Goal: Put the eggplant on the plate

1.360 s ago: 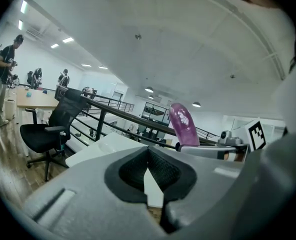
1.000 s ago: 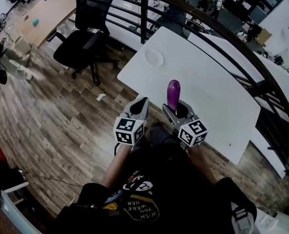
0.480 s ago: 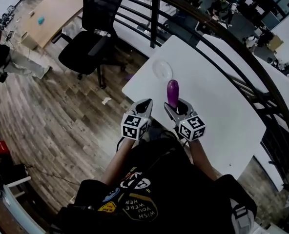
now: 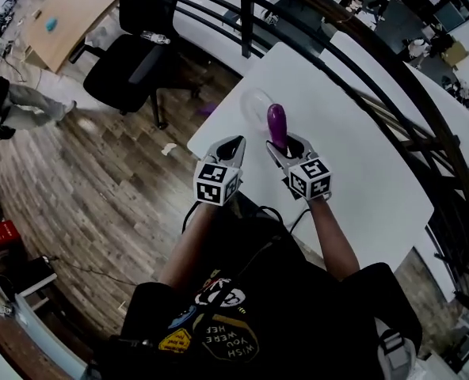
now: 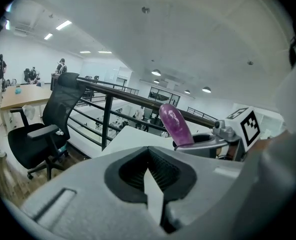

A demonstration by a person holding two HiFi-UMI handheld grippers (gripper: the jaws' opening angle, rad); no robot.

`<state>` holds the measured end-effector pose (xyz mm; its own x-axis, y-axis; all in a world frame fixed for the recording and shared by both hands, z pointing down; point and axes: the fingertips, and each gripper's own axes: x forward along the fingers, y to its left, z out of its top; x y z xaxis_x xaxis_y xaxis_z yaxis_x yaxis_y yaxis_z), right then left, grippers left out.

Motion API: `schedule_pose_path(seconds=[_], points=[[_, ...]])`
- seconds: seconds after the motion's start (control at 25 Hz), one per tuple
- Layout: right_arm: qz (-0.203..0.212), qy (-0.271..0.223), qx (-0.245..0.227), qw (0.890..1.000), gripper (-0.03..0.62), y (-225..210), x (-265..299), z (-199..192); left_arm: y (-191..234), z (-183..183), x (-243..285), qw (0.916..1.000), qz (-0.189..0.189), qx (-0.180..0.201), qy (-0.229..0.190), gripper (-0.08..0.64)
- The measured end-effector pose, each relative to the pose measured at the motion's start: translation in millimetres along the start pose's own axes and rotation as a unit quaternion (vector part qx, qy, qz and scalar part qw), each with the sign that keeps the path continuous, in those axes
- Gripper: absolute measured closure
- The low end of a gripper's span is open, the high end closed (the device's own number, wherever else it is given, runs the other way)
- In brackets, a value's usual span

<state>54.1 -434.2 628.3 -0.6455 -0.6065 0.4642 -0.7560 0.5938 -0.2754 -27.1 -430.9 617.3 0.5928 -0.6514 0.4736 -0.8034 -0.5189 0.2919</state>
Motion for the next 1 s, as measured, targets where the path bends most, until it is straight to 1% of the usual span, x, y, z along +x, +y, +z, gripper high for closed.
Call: schedule_pose_path(seconds=[0.08, 0.24, 0.44, 0.56, 0.72, 0.8, 0.92, 1.0], points=[[-0.007, 0.021, -0.005, 1.000, 0.410, -13, 15, -6, 12, -7, 17, 0.9999, 0.005, 0.001, 0.016, 0.555], [-0.019, 0.065, 0.000, 0.998, 0.411, -34, 52, -23, 30, -16, 43, 0.9988, 0.000, -0.014, 0.048, 0.555], [-0.042, 0.128, -0.016, 0.991, 0.411, -66, 113, -49, 51, -20, 56, 0.9976, -0.010, -0.020, 0.066, 0.555], [-0.058, 0.171, -0.017, 0.983, 0.411, -85, 144, -67, 63, -25, 51, 0.9968, -0.013, -0.029, 0.073, 0.555], [-0.068, 0.238, -0.044, 0.968, 0.411, -99, 173, -94, 76, -39, 38, 0.9958, -0.006, -0.049, 0.078, 0.555], [-0.073, 0.264, -0.056, 0.960, 0.411, -103, 182, -105, 81, -46, 31, 0.9950, -0.003, -0.059, 0.080, 0.555], [-0.087, 0.286, -0.076, 0.951, 0.410, -106, 192, -114, 93, -52, 22, 0.9944, 0.003, -0.068, 0.081, 0.555], [-0.089, 0.286, -0.076, 0.951, 0.408, -105, 196, -117, 97, -53, 17, 0.9937, 0.004, -0.078, 0.081, 0.555]])
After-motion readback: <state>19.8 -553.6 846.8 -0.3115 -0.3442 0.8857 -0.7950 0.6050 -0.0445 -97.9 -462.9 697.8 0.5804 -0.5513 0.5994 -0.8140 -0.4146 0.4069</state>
